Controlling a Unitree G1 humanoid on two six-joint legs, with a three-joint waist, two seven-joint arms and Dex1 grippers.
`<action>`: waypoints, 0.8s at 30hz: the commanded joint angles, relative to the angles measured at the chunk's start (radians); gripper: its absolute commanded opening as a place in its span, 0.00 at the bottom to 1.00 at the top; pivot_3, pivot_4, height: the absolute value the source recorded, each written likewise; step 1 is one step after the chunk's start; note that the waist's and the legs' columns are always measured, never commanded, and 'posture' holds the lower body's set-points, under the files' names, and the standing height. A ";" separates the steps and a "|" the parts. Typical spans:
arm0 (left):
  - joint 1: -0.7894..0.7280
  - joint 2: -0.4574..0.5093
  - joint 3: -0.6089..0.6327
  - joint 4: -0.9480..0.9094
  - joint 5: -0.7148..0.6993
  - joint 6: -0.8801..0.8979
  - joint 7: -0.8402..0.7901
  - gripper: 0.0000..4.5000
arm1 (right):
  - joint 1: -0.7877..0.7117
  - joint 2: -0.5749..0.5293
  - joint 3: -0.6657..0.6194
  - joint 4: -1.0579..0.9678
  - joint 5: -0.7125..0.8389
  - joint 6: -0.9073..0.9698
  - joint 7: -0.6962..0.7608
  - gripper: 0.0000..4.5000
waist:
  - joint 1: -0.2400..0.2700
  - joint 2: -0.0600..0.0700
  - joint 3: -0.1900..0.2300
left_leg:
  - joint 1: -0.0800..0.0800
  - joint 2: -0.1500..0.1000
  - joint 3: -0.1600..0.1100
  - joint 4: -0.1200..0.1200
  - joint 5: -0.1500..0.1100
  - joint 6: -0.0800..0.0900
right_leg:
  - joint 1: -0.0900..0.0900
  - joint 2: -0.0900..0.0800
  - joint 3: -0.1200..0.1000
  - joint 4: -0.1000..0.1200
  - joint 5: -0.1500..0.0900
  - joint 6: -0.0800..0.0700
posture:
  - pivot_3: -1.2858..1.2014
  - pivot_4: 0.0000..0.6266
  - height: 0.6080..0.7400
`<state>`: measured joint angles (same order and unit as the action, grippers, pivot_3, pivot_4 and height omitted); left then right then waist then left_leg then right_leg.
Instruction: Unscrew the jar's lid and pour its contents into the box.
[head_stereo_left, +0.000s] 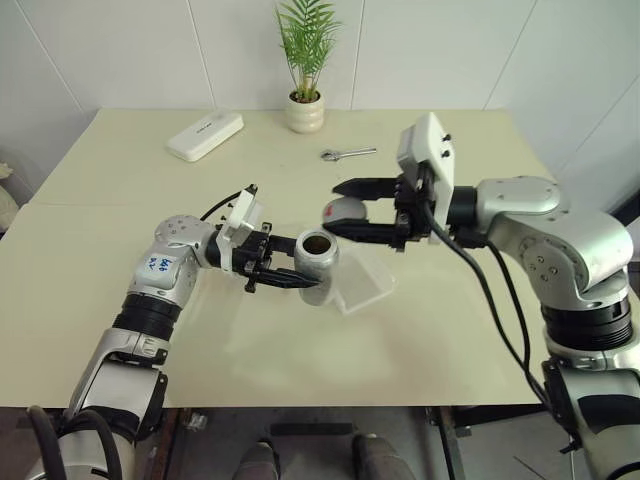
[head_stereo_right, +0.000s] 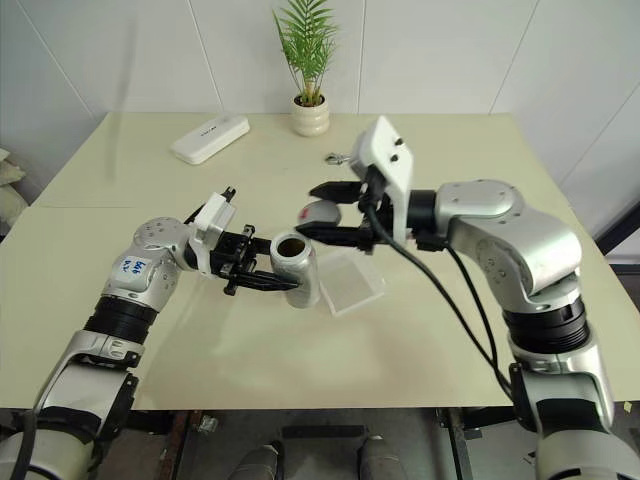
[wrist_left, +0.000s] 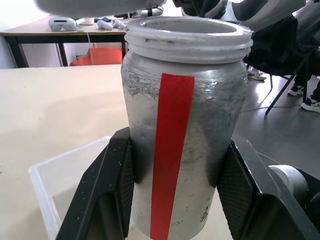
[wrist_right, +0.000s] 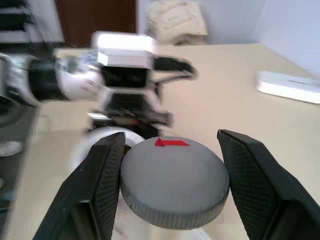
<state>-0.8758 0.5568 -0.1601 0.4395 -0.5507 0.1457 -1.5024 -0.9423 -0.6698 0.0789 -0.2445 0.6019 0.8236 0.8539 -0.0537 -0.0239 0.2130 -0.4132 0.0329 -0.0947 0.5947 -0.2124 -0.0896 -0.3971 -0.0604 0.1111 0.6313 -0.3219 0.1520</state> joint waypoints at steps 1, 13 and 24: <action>-0.008 0.032 0.054 -0.029 -0.018 0.013 -0.097 0.43 | 0.004 -0.067 -0.072 0.028 -0.060 -0.040 -0.023 0.66 | 0.000 0.000 0.000 | 0.000 0.000 0.000 0.000 0.000 0.000 | 0.000 0.000 0.000 0.000 0.000 0.000 | 0.52 0.24 1.00; -0.018 0.079 0.156 0.017 0.008 0.062 0.004 0.43 | 0.422 -0.057 -0.157 -0.063 -0.182 0.015 -0.278 0.66 | 0.000 0.001 0.001 | -0.001 0.000 0.000 0.000 0.000 0.000 | 0.000 0.000 0.000 -0.001 -0.001 0.000 | 0.52 0.24 1.00; -0.074 0.035 0.204 0.114 0.061 -0.003 0.052 0.43 | 0.602 0.079 -0.178 -0.065 -0.251 -0.010 -0.445 0.66 | 0.002 0.001 0.001 | 0.000 -0.001 0.000 0.000 0.002 0.001 | 0.000 0.000 0.000 0.002 0.000 0.001 | 0.52 0.24 1.00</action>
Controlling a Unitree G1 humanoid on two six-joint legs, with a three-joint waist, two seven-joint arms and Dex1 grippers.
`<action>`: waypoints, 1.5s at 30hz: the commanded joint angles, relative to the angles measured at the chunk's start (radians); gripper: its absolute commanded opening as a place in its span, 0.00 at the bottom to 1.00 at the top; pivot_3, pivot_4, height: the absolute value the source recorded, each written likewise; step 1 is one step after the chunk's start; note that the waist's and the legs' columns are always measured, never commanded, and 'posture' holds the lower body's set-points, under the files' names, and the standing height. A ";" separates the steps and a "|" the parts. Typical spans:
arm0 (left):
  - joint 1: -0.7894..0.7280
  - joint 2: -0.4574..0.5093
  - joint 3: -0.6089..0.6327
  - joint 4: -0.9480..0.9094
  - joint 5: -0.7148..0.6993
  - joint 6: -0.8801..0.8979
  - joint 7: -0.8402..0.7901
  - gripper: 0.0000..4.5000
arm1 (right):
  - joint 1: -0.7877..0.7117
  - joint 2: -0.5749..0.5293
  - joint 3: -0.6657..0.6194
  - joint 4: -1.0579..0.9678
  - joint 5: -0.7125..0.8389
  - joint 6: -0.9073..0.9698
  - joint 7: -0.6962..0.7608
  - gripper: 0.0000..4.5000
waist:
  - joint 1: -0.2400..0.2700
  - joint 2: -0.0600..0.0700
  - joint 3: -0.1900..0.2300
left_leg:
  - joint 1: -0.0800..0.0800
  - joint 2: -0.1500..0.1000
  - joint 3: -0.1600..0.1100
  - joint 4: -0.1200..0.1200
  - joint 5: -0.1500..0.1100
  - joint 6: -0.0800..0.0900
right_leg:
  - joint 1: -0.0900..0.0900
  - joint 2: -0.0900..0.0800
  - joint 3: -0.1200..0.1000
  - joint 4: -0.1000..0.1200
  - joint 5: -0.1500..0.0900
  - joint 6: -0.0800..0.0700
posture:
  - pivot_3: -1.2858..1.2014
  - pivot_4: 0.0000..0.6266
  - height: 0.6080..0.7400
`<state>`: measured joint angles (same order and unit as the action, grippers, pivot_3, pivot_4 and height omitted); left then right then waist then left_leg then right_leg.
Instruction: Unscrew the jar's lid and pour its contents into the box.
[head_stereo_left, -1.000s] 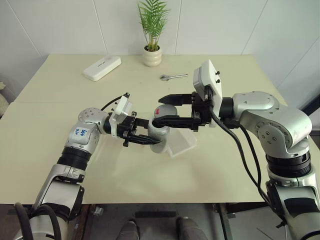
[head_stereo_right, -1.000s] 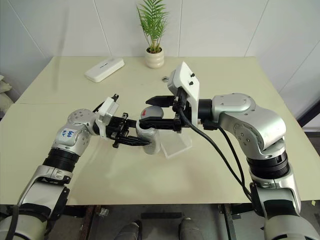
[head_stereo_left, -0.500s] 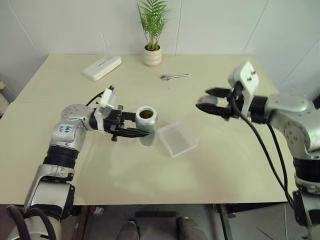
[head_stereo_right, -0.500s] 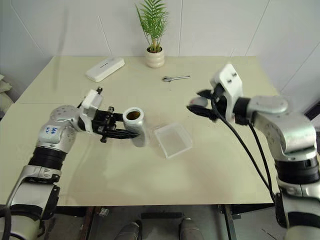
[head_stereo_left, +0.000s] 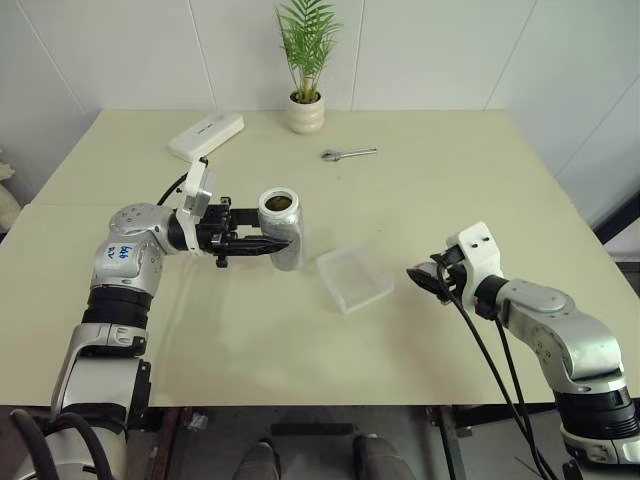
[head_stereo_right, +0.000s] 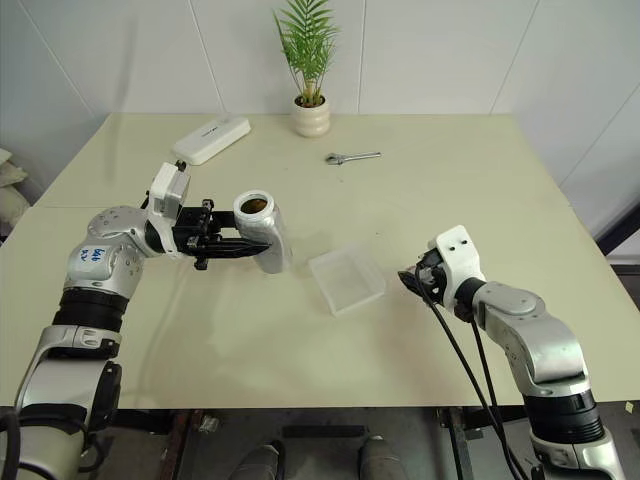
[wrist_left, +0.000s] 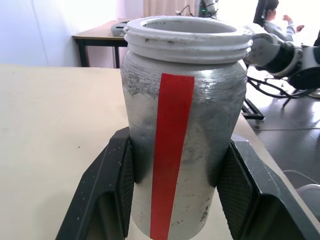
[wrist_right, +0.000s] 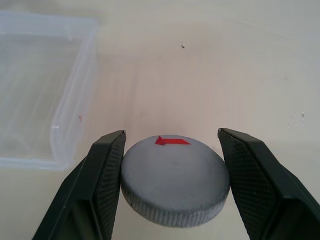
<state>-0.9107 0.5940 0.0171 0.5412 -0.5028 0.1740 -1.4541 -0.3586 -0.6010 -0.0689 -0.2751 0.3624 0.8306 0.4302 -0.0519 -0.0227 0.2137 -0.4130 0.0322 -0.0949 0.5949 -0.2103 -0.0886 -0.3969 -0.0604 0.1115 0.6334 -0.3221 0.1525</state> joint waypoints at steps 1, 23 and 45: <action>-0.045 -0.005 0.029 0.022 0.019 -0.038 0.005 0.43 | 0.030 0.016 -0.038 -0.028 -0.014 -0.015 -0.031 0.66 | -0.001 0.000 0.000 | 0.000 0.000 0.000 0.000 0.000 0.000 | 0.000 0.000 0.000 0.000 0.000 0.000 | 0.52 0.24 1.00; -0.167 -0.082 0.029 0.210 0.181 -0.353 0.108 0.43 | 0.103 -0.108 -0.186 -0.229 0.169 -0.019 0.202 0.99 | 0.004 0.000 0.000 | 0.000 0.000 0.000 0.000 0.000 0.000 | 0.000 0.000 0.000 0.002 0.000 0.000 | 0.52 0.24 1.00; -0.491 -0.123 -0.459 0.526 1.297 -1.155 1.293 0.43 | 0.243 -0.279 -0.475 -0.486 0.720 0.130 0.235 0.99 | 0.025 -0.004 0.002 | -0.004 -0.002 -0.001 0.004 0.000 0.001 | 0.003 0.000 0.001 -0.007 0.004 0.006 | 0.52 0.24 1.00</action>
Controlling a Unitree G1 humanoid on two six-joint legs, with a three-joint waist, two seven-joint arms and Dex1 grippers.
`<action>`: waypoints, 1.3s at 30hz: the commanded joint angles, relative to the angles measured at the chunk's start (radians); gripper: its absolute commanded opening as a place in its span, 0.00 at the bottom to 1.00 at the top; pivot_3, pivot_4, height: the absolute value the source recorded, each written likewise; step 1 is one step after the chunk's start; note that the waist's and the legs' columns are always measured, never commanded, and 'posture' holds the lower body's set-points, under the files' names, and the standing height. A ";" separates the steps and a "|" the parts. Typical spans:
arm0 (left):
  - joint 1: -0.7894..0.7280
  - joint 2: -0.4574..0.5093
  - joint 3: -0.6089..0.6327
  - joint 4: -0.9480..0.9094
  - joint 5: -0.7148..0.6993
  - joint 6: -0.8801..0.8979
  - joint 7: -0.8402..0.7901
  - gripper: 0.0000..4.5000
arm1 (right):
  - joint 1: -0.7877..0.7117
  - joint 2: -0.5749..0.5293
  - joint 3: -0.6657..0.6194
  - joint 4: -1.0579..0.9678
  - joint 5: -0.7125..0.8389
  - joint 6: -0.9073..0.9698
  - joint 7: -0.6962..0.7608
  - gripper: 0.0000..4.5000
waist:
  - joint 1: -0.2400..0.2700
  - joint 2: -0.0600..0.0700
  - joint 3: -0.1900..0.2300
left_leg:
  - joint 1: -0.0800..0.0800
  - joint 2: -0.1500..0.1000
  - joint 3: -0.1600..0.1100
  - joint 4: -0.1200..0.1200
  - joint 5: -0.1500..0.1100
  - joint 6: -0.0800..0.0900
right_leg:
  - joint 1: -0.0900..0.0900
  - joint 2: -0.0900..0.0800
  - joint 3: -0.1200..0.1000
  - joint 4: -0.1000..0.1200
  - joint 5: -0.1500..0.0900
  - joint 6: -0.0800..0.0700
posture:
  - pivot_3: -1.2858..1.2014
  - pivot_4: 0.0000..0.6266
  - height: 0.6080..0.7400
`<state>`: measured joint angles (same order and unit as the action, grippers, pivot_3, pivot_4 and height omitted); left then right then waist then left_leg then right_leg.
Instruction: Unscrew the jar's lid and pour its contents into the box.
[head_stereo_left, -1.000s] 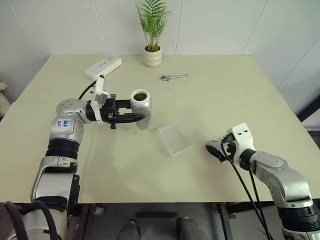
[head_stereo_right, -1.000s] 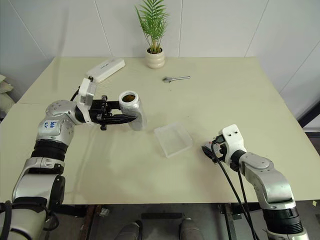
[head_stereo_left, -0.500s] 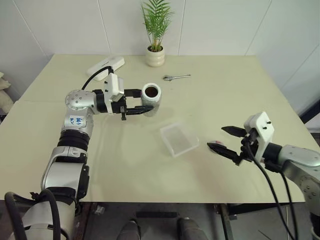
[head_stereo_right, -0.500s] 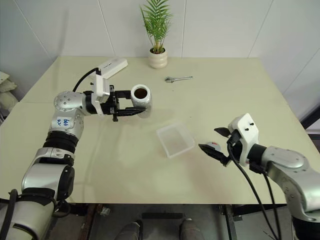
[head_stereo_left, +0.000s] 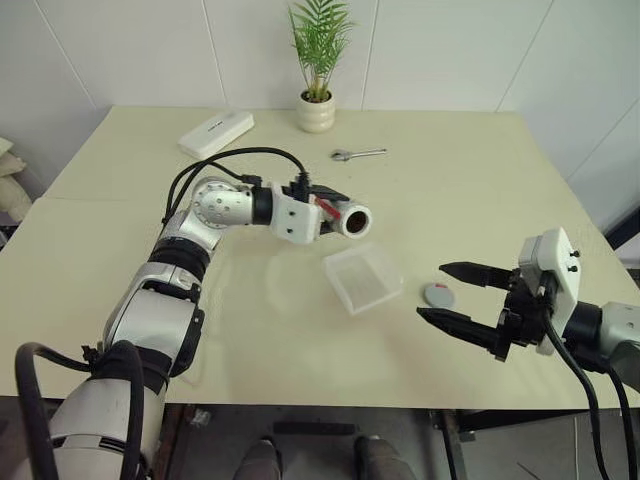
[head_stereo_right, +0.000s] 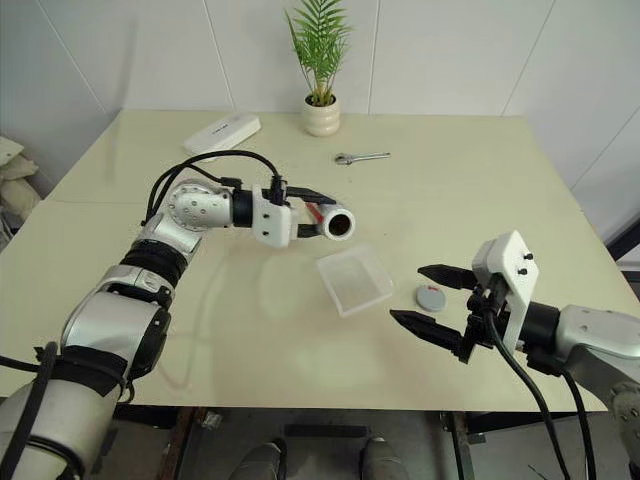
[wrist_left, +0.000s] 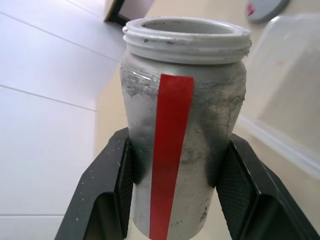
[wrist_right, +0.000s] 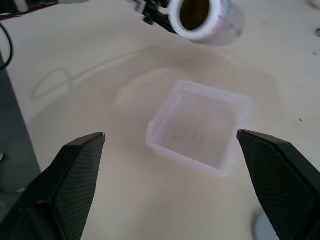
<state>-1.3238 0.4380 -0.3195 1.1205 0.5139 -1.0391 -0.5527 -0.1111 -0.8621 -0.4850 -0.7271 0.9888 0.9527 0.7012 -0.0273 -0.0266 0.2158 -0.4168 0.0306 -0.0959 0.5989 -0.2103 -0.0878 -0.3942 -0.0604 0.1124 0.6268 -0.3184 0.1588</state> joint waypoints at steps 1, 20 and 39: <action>-0.101 0.037 -0.193 -0.075 0.397 0.102 0.544 0.43 | -0.004 -0.021 -0.078 -0.034 0.148 0.010 -0.046 0.99 | 0.001 -0.001 0.001 | 0.000 0.000 0.000 0.001 0.000 0.000 | 0.000 0.000 0.000 0.000 0.000 0.001 | 0.52 0.24 1.00; -0.176 0.066 -0.697 -0.240 1.010 0.425 1.533 0.43 | 0.067 -0.085 -0.108 -0.022 0.196 -0.099 -0.084 0.99 | 0.016 -0.003 0.002 | -0.005 -0.001 0.000 0.005 0.000 0.000 | -0.002 0.000 0.000 -0.001 0.001 0.003 | 0.52 0.24 1.00; -0.106 0.018 -0.382 -0.058 0.459 0.262 1.070 0.43 | 0.004 -0.095 -0.022 0.009 0.142 -0.132 -0.081 0.99 | 0.028 -0.003 0.002 | -0.005 -0.001 0.001 0.007 0.000 0.000 | -0.002 0.000 0.000 0.002 0.002 0.003 | 0.52 0.24 1.00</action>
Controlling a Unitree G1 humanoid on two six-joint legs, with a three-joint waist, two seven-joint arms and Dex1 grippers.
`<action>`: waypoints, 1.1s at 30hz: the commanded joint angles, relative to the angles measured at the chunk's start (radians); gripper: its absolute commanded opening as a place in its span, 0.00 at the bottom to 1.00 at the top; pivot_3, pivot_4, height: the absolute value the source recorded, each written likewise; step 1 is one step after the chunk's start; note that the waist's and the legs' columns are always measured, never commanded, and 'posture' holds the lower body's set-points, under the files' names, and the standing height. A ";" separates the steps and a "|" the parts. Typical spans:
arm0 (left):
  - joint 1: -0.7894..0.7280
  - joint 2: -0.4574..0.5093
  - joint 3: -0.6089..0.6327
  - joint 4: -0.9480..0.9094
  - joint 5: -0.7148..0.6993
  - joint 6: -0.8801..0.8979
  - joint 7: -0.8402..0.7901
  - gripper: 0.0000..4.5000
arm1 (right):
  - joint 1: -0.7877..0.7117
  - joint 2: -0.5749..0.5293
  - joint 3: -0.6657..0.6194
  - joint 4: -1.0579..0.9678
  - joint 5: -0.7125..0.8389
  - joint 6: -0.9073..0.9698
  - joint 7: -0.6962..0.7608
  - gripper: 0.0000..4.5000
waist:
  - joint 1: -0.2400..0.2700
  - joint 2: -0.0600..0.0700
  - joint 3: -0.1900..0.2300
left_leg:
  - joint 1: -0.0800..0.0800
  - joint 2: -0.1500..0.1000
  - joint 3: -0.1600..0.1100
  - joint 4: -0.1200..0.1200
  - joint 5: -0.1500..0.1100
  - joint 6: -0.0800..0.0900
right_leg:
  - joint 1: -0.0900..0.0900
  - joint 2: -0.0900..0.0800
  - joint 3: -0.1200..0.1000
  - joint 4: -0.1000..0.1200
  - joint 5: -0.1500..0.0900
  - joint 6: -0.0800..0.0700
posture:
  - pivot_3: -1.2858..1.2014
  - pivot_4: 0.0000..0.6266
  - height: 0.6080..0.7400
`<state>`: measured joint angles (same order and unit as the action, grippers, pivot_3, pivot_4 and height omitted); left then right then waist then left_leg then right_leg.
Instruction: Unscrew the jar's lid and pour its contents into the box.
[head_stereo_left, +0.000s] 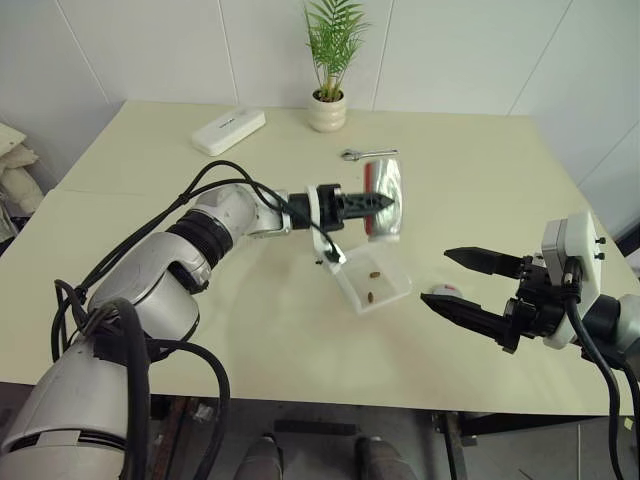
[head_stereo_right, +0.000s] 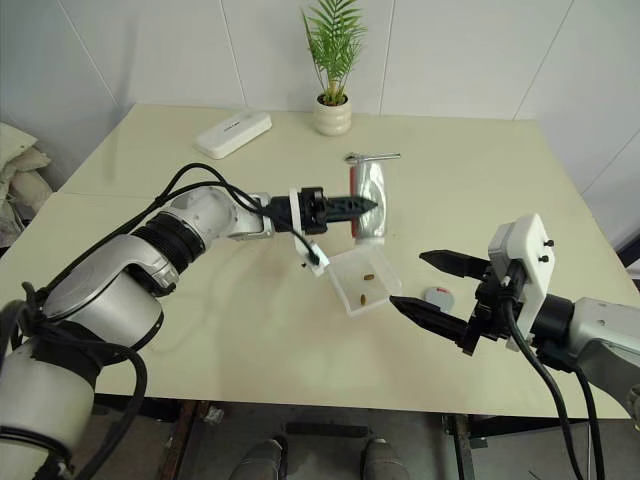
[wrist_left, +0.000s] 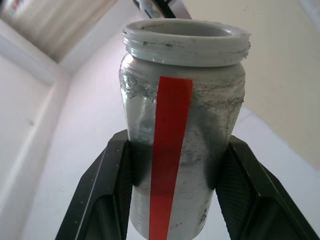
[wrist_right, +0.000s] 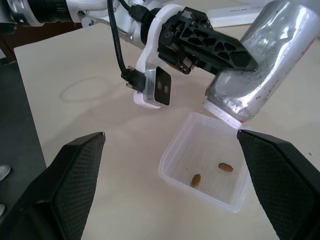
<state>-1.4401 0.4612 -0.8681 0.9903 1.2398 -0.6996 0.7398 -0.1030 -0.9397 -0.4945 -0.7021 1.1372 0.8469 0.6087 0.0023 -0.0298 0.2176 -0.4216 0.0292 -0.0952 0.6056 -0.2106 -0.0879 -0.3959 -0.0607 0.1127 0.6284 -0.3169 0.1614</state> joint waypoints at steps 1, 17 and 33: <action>0.030 -0.007 0.210 0.082 -0.349 -0.114 -0.309 0.43 | -0.009 -0.020 -0.011 -0.013 -0.006 -0.028 0.018 0.99 | -0.004 0.001 0.000 | 0.000 0.000 0.000 0.000 0.000 0.000 | 0.000 0.000 0.000 0.000 0.000 0.000 | 0.52 0.24 1.00; 0.546 -0.119 0.889 -0.360 -1.472 0.661 -1.362 0.43 | -0.127 -0.082 0.076 0.114 -0.080 -0.060 0.180 0.99 | -0.007 0.004 -0.002 | 0.003 0.000 -0.001 0.008 0.002 0.002 | 0.000 0.000 0.000 0.015 0.000 -0.002 | 0.52 0.24 1.00; 0.695 -0.082 0.924 -0.484 -1.519 0.812 -1.531 0.71 | -0.253 -0.050 0.213 0.213 -0.179 -0.075 0.278 1.00 | -0.011 0.004 -0.002 | 0.010 0.000 0.000 0.007 0.004 0.002 | 0.004 0.000 0.000 0.014 0.001 -0.005 | 0.52 0.24 1.00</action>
<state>-0.7456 0.3586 0.0494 0.5584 -0.2817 0.1226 -0.7805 -0.3470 -0.9928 -0.2745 -0.4779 0.9614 0.7872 0.8732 -0.0089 -0.0261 0.2156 -0.4120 0.0295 -0.0956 0.6119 -0.2064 -0.0856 -0.3915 -0.0606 0.1128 0.6426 -0.3155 0.1563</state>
